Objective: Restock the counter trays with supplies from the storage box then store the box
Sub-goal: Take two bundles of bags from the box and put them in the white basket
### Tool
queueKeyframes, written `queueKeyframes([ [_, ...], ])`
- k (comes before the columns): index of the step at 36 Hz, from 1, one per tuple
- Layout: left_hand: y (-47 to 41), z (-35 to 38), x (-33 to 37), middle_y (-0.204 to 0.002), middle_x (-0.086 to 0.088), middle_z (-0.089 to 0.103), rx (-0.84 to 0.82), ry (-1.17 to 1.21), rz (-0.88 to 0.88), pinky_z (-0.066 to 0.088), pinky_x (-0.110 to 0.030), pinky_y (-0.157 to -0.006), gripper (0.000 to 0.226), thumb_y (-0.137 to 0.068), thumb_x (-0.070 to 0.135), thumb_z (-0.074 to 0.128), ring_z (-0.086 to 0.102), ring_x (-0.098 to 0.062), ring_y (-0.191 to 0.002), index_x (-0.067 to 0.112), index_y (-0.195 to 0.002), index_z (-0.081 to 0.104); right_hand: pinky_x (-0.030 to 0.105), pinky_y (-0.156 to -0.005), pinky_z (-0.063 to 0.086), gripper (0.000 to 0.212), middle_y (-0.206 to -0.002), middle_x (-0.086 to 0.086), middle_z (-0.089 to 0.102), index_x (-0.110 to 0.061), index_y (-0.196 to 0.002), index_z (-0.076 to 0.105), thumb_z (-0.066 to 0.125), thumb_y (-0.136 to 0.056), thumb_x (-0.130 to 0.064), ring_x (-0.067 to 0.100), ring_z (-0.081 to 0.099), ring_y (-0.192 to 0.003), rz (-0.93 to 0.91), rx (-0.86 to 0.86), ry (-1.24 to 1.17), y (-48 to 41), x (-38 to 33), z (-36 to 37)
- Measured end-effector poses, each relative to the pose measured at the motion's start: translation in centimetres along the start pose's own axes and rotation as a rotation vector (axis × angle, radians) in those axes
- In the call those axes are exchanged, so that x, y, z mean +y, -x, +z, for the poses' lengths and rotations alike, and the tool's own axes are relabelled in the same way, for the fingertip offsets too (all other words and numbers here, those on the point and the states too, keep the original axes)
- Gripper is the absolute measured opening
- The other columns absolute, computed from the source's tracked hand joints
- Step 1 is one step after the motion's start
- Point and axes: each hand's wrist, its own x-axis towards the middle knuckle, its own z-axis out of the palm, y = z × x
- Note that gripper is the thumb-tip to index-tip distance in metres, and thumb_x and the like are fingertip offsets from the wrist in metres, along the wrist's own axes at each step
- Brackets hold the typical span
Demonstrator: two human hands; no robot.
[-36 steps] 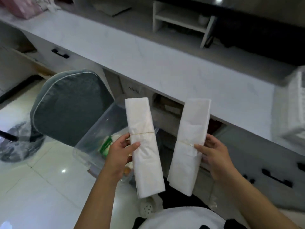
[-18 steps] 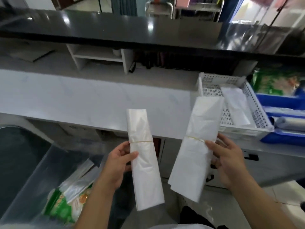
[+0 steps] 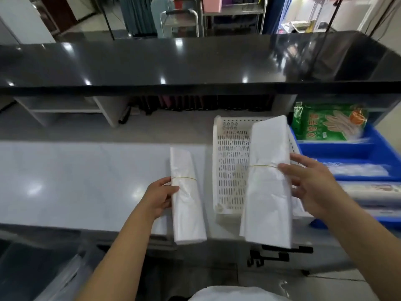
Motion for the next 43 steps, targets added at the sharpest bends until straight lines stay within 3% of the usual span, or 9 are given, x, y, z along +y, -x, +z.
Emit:
queueKeyframes([
  [4, -1.6, 0.9, 0.8, -0.101, -0.014, 0.076, 0.014, -0.018, -0.029, 0.058, -0.040, -0.078, 0.034, -0.086, -0.005, 0.062, 0.070, -0.030, -0.082, 0.015, -0.112, 0.068, 0.032, -0.059, 0.054, 0.019, -0.086, 0.006, 0.074, -0.016, -0.102, 0.068, 0.065, -0.088, -0.003, 0.023, 0.068, -0.072, 0.067, -0.029, 0.075, -4.2, -0.4, 1.3],
  [7, -2.5, 0.9, 1.0, -0.097, -0.016, 0.076, 0.023, -0.035, -0.062, 0.048, -0.042, -0.075, 0.036, -0.080, -0.002, 0.065, 0.054, -0.033, -0.083, 0.019, -0.109, 0.071, 0.027, -0.050, 0.051, 0.017, -0.087, 0.008, 0.072, -0.015, -0.098, 0.067, 0.064, -0.088, -0.001, 0.023, 0.066, -0.070, 0.095, -0.031, 0.126, -7.0, -0.3, 3.0],
  [11, -2.9, 0.6, 1.3, -0.099, -0.025, 0.072, -0.006, -0.056, -0.086, 0.049, -0.048, -0.075, 0.035, -0.079, -0.002, 0.065, 0.049, -0.034, -0.082, 0.021, -0.105, 0.072, 0.035, -0.062, 0.053, 0.021, -0.094, 0.014, 0.070, -0.012, -0.105, 0.065, 0.064, -0.088, 0.000, 0.030, 0.065, -0.078, 0.120, -0.040, 0.157, -10.2, 0.3, 5.4],
  [17, -2.7, -0.1, 2.1, -0.075, -0.016, 0.072, -0.080, -0.094, -0.077, 0.057, -0.039, -0.062, 0.033, -0.083, 0.000, 0.064, 0.058, -0.027, -0.062, 0.021, -0.108, 0.066, 0.038, -0.063, 0.053, 0.052, -0.095, 0.015, 0.066, -0.016, -0.128, 0.056, 0.071, -0.082, 0.002, 0.028, 0.060, -0.071, 0.210, -0.027, 0.416, -12.5, 2.0, 7.6],
  [24, -3.9, 0.0, 2.2, -0.097, -0.009, 0.075, -0.144, -0.089, -0.036, 0.061, -0.050, -0.074, 0.038, -0.080, -0.005, 0.069, 0.073, -0.032, -0.086, 0.021, -0.108, 0.063, 0.032, -0.059, 0.051, 0.067, -0.078, 0.010, 0.065, -0.012, -0.136, 0.053, 0.076, -0.075, 0.004, 0.022, 0.062, -0.064, 0.196, 0.112, 0.678, -11.4, 3.8, 9.0],
  [29, -4.7, 0.5, 2.2, -0.106, -0.002, 0.073, -0.228, -0.097, 0.029, 0.058, -0.050, -0.086, 0.048, -0.079, -0.009, 0.066, 0.072, -0.024, -0.094, 0.023, -0.114, 0.059, 0.036, -0.067, 0.057, 0.066, -0.101, 0.009, 0.064, -0.016, -0.137, 0.053, 0.074, -0.077, -0.002, 0.029, 0.065, -0.086, 0.158, 0.185, 0.763, -11.3, 4.2, 9.6],
  [33, -5.2, 0.5, 2.3, -0.108, -0.004, 0.072, -0.281, -0.070, 0.023, 0.058, -0.052, -0.084, 0.054, -0.081, -0.013, 0.061, 0.071, -0.026, -0.095, 0.023, -0.121, 0.056, 0.044, -0.089, 0.055, 0.067, -0.120, 0.008, 0.064, -0.023, -0.139, 0.051, 0.073, -0.077, -0.015, 0.028, 0.063, -0.102, 0.134, 0.226, 0.928, -10.6, 4.9, 10.1],
  [37, -5.8, -0.4, 2.8, -0.104, -0.012, 0.071, -0.316, -0.051, -0.013, 0.061, -0.047, -0.072, 0.062, -0.083, -0.014, 0.061, 0.071, -0.034, -0.091, 0.025, -0.131, 0.051, 0.040, -0.084, 0.056, 0.060, -0.125, 0.002, 0.061, -0.027, -0.136, 0.052, 0.074, -0.080, -0.024, 0.025, 0.062, -0.102, 0.087, 0.267, 1.054, -9.5, 4.4, 10.8],
  [43, -5.4, -2.4, 6.0, -0.109, -0.015, 0.071, -0.398, -0.025, 0.050, 0.059, -0.037, -0.061, 0.067, -0.085, -0.008, 0.065, 0.073, -0.030, -0.090, 0.029, -0.138, 0.047, 0.042, -0.071, 0.061, 0.037, -0.113, -0.004, 0.065, -0.029, -0.119, 0.065, 0.073, -0.084, -0.031, 0.017, 0.067, -0.092, -0.120, 0.354, 0.750, -5.8, 2.3, 11.8],
])
